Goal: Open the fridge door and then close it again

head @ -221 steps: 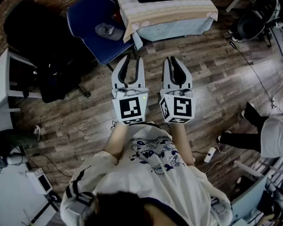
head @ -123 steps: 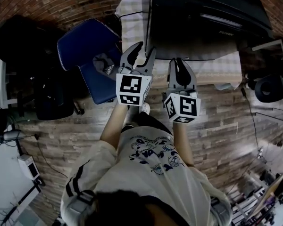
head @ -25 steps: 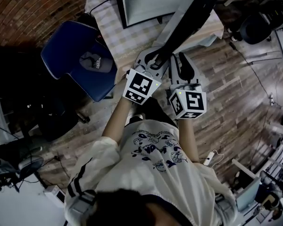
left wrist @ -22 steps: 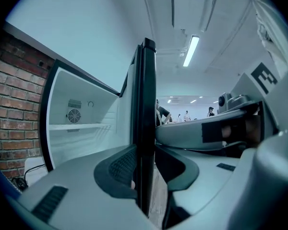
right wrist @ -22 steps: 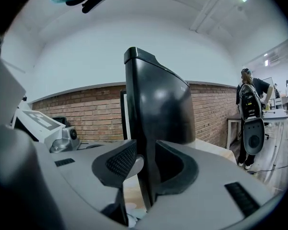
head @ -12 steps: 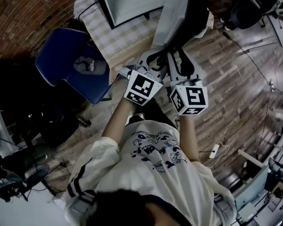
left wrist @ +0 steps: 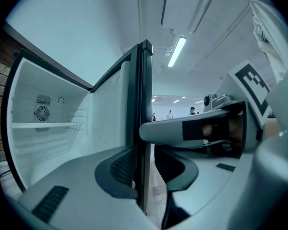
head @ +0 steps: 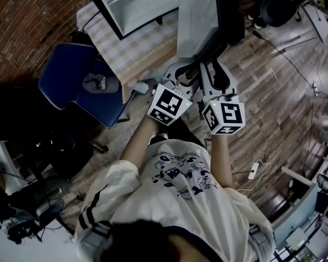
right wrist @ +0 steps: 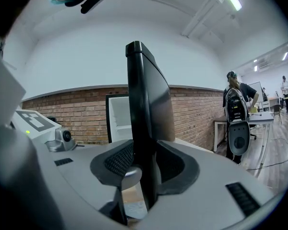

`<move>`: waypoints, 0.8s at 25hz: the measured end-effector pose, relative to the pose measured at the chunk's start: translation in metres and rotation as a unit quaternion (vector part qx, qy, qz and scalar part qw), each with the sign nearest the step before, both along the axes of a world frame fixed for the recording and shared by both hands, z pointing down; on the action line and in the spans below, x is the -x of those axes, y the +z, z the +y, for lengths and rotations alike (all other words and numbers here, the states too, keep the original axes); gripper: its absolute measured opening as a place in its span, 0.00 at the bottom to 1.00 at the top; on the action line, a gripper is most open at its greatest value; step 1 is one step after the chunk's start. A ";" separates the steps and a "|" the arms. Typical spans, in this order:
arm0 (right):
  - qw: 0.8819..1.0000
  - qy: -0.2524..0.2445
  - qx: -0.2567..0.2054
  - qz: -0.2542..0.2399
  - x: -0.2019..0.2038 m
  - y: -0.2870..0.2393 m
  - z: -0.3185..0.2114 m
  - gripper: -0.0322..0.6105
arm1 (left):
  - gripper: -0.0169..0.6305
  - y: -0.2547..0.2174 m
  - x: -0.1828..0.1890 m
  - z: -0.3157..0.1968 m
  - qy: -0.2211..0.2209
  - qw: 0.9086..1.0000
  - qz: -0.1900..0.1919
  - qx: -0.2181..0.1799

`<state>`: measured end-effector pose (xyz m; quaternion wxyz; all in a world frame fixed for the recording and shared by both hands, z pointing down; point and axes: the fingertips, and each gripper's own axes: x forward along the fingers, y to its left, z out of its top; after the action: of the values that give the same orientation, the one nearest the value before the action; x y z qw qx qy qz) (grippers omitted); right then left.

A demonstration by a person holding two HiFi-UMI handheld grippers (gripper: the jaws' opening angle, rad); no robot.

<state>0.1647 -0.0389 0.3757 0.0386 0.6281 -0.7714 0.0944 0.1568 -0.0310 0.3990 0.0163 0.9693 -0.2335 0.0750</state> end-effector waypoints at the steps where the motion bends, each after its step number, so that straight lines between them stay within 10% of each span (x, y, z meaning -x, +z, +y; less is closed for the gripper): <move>1: 1.000 0.004 -0.001 -0.001 -0.005 0.000 0.001 0.28 | 0.21 0.000 -0.004 0.001 0.007 1.000 0.001 0.002; 20: 0.999 0.030 -0.012 0.012 -0.115 0.006 0.008 0.26 | 0.21 0.000 -0.107 0.017 0.151 0.989 0.008 0.008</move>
<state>0.2799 -0.0309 0.3814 0.0373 0.6525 -0.7527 0.0793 0.2639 -0.0141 0.3992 0.0141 0.9939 -0.0841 0.0701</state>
